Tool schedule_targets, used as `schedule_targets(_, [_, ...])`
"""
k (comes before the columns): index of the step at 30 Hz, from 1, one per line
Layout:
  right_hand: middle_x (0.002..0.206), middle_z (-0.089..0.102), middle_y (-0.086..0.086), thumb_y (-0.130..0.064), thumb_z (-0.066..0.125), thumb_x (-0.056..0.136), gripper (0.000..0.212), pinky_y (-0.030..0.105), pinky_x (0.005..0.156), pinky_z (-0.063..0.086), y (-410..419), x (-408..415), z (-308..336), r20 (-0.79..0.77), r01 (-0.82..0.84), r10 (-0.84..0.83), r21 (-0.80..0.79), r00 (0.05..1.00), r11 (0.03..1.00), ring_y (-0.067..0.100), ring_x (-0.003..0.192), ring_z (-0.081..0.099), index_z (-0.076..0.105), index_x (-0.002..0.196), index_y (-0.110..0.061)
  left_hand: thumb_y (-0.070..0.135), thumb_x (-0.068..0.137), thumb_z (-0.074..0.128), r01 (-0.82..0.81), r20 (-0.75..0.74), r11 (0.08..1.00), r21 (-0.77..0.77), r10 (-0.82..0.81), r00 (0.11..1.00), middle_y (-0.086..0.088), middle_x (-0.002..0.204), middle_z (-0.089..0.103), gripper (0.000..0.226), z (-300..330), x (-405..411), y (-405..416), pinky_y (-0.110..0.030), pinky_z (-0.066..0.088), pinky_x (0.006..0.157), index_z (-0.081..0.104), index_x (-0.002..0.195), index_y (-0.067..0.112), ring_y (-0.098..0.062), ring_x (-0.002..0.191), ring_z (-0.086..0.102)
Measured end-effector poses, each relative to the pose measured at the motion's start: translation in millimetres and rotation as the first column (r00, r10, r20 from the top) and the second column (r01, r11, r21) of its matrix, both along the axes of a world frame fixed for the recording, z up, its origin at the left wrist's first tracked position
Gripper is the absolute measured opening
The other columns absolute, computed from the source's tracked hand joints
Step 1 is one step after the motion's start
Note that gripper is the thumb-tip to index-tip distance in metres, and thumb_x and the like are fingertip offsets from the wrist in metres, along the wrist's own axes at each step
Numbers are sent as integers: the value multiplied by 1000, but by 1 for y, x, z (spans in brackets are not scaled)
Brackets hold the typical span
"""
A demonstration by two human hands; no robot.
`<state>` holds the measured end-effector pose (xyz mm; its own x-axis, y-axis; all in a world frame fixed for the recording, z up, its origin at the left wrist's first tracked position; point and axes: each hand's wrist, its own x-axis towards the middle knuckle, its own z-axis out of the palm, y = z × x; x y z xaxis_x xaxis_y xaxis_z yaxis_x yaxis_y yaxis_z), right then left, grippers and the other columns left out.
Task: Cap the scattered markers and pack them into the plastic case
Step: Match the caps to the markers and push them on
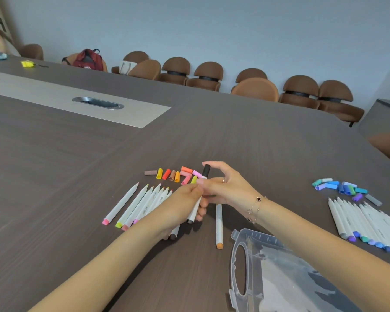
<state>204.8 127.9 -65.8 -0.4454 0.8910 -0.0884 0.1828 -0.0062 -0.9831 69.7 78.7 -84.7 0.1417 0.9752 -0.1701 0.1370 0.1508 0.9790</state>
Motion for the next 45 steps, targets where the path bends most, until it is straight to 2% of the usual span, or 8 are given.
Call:
schedule_targets(6, [96, 71, 12, -18, 69, 84, 44, 21, 67, 58, -4, -12, 1, 21, 117, -119, 82, 993, 990, 20, 85, 70, 55, 125, -22, 20, 103, 32, -48, 225, 990, -132, 77, 971, 0, 60, 46, 25, 7, 6, -2, -17, 39, 46, 48, 88, 10, -7, 46, 43])
schedule_targets(8, [97, 70, 13, -16, 68, 85, 42, 21, 64, 58, -1, -10, 1, 27, 134, -135, 37, 990, 990, 19, 82, 70, 54, 125, -19, 26, 103, 31, -49, -135, 999, 10, 50, 990, 2, 64, 54, 29, 5, 1, 0, -18, 45, 55, 53, 88, 13, -7, 53, 51])
schedule_targets(11, [94, 72, 12, -19, 67, 87, 42, 22, 64, 56, 4, -1, 3, 153, 169, -182, 90, 971, 981, 18, 78, 68, 49, 124, -16, 37, 100, 34, -46, -647, 938, 345, 273, 712, 2, 69, 53, 38, 2, -22, 6, -24, 39, 61, 55, 80, 13, -15, 64, 50])
schedule_targets(15, [85, 68, 1, -34, 69, 83, 45, 11, 58, 40, 2, 6, -6, 517, 1, -162, 297, 840, 955, 11, 78, 62, 49, 121, -21, 39, 91, 53, -7, -817, 947, 322, 282, 504, -4, 82, 61, 32, -3, -31, 4, -25, 46, 67, 62, 89, 8, -17, 76, 57])
schedule_targets(24, [107, 55, -3, -44, 57, 89, 39, 15, 71, 39, 15, -3, -12, 728, -200, -198, 420, 656, 885, 10, 97, 53, 58, 118, -18, 34, 97, 47, 6, -933, 973, 231, 219, 287, -4, 108, 59, 28, -15, -6, -1, -22, 46, 74, 56, 110, 12, -18, 98, 61])
schedule_targets(30, [103, 64, -4, -26, 58, 92, 20, 15, 73, 41, 66, -37, 13, 634, -255, -81, 421, 769, 871, 6, 92, 56, 67, 107, -17, 27, 89, 51, -110, -836, 983, 149, 185, 517, -1, 54, 33, 39, -8, -14, 1, -19, 30, 48, 35, 56, 13, -14, 50, 41])
schedule_targets(37, [115, 66, 2, -37, 65, 86, 38, 24, 89, 45, 100, -86, -4, 696, -397, 50, 347, 716, 850, 12, 102, 59, 66, 116, -13, 40, 94, 41, 12, -661, 987, -157, -114, 742, 1, 58, 31, 41, 22, -79, 9, -24, 35, 59, 43, 61, 15, -13, 50, 34])
schedule_targets(45, [110, 68, -1, -31, 65, 87, 30, 24, 87, 43, 98, -125, -24, 644, -501, 141, 419, 752, 757, 8, 97, 56, 70, 113, -17, 32, 98, 44, -76, -153, 992, -98, 60, 986, 8, 62, 56, 33, 55, -122, -11, -13, 42, 49, 60, 74, 17, -1, 49, 48])
